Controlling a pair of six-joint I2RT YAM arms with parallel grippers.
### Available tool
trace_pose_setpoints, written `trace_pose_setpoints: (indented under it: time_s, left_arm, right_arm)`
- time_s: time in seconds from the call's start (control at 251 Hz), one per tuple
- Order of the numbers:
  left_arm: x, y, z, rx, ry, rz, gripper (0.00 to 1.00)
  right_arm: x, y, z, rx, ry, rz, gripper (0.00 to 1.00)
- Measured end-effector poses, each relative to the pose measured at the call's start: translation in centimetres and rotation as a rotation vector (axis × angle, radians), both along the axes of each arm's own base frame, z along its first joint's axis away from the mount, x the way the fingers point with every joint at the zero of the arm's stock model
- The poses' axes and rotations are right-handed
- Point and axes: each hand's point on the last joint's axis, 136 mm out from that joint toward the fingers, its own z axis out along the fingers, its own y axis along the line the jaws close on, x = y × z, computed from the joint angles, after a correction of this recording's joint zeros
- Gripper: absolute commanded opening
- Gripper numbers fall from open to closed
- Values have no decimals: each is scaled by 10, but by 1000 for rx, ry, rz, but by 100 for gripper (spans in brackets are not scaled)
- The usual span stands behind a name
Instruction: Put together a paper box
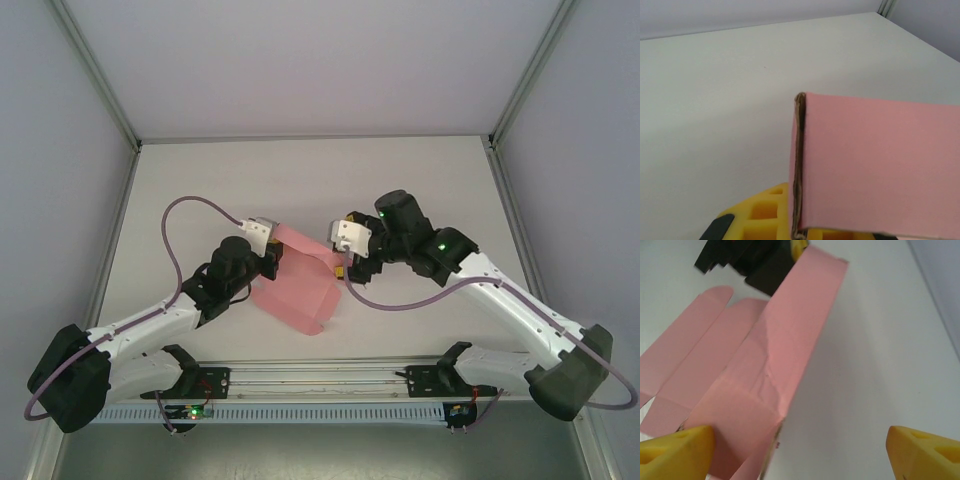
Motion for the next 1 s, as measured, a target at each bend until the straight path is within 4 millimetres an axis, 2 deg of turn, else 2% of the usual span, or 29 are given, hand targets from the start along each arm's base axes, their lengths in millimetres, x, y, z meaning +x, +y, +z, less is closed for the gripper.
trace_pose_setpoints:
  time_s: [0.112, 0.235, 0.407, 0.499, 0.571, 0.694, 0.794, 0.878, 0.998]
  left_arm:
    - [1, -2, 5, -3, 0, -7, 0]
    - [-1, -5, 5, -8, 5, -25, 0]
    - [3, -1, -4, 5, 39, -5, 0]
    - [4, -1, -9, 10, 63, -1, 0]
    - [4, -1, -11, 8, 76, 8, 0]
    - [8, 1, -5, -17, 77, 43, 0]
    - [14, 5, 3, -20, 67, 91, 0]
    - [18, 12, 6, -12, 69, 143, 0]
    - [22, 22, 8, -14, 83, 210, 0]
  right_arm:
    - [1, 7, -6, -44, -15, 13, 87]
    - [13, 16, -6, -58, -75, -17, 84]
    - [34, 34, 0, -16, -261, -92, 85]
    - [42, 38, -1, -16, -368, -141, 86]
    - [49, 39, 7, -17, -439, -187, 86]
    - [58, 32, 17, -37, -510, -249, 88]
    - [57, 23, 21, -53, -528, -270, 93]
    - [50, 6, 28, -50, -538, -289, 95]
    - [37, -25, 49, 28, -550, -348, 98]
